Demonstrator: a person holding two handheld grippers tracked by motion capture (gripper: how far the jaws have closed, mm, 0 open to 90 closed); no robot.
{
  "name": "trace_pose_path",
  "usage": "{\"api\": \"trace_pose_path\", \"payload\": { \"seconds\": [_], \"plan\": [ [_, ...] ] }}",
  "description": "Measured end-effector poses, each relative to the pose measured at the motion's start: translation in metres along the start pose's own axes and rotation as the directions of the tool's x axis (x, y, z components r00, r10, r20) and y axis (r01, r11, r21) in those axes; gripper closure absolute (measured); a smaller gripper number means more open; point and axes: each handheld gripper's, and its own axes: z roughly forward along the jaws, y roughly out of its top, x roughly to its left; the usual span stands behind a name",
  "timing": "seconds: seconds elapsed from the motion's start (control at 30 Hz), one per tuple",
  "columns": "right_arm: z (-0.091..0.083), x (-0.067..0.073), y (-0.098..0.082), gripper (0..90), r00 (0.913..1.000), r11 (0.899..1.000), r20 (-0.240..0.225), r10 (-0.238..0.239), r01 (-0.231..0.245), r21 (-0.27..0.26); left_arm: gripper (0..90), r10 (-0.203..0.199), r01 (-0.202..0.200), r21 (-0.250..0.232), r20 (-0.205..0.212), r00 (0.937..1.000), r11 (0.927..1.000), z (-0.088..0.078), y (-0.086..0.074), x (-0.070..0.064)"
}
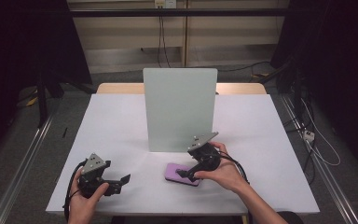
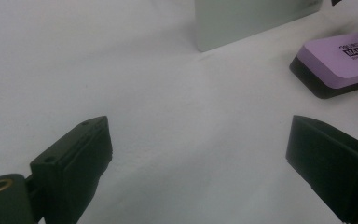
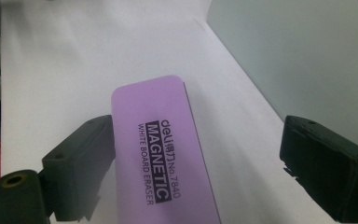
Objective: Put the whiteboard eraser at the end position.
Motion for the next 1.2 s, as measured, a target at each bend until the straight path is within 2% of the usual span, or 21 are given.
{"api": "trace_pose_path", "payload": {
  "seconds": [0.17,0.27,0.47,0.53,0.6,0.73,0.9,1.03,1.17,1.2],
  "plan": [
    [-0.01,-0.002,-0.006,8.4,0.9985,0.998,0.036,0.04,-0.038,-0.057,6.7,0.004,-0.004,-0.003,0.003,1.0,1.0,0.0,0.0,-0.001],
    [-0.017,-0.004,-0.01,8.5,0.9973,0.994,0.038,0.064,-0.06,-0.097,6.7,-0.002,0.002,-0.003,-0.001,1.0,1.0,0.0,0.0,0.0],
    [-0.026,-0.005,-0.02,7.2,0.9931,0.988,0.075,0.09,-0.079,-0.13,6.7,0.0,0.0,-0.004,-0.007,1.0,1.0,-0.001,0.0,0.001],
    [-0.028,-0.005,-0.023,8.1,0.9879,0.987,0.116,0.102,-0.086,-0.139,6.6,0.003,-0.003,-0.007,-0.008,1.0,1.0,-0.001,0.0,0.001],
    [-0.031,-0.004,-0.028,8.3,0.9801,0.985,0.162,0.114,-0.09,-0.148,6.6,-0.001,0.001,-0.013,-0.011,0.9999,0.9999,-0.001,0.0,0.0],
    [-0.04,-0.005,-0.037,8.2,0.9672,0.975,0.2,0.156,-0.119,-0.185,6.5,-0.005,0.005,-0.017,-0.015,0.9999,0.9998,-0.002,0.0,0.001],
    [-0.054,-0.008,-0.048,8.1,0.9417,0.961,0.274,0.195,-0.127,-0.245,6.5,-0.005,0.004,-0.021,-0.023,0.9997,0.9998,-0.003,0.001,0.001],
    [-0.063,-0.013,-0.059,8.1,0.926,0.951,0.295,0.235,-0.156,-0.267,6.5,-0.009,0.009,-0.029,-0.024,0.9997,0.9995,-0.004,0.001,0.001],
    [-0.069,-0.015,-0.068,8.4,0.9125,0.945,0.317,0.258,-0.17,-0.279,6.5,-0.011,0.009,-0.043,-0.028,0.9995,0.999,-0.005,0.001,0.001],
    [-0.071,-0.015,-0.071,8.3,0.9049,0.941,0.33,0.269,-0.174,-0.29,6.5,-0.009,0.008,-0.043,-0.028,0.9996,0.999,-0.005,0.001,0.001]
  ]
}}
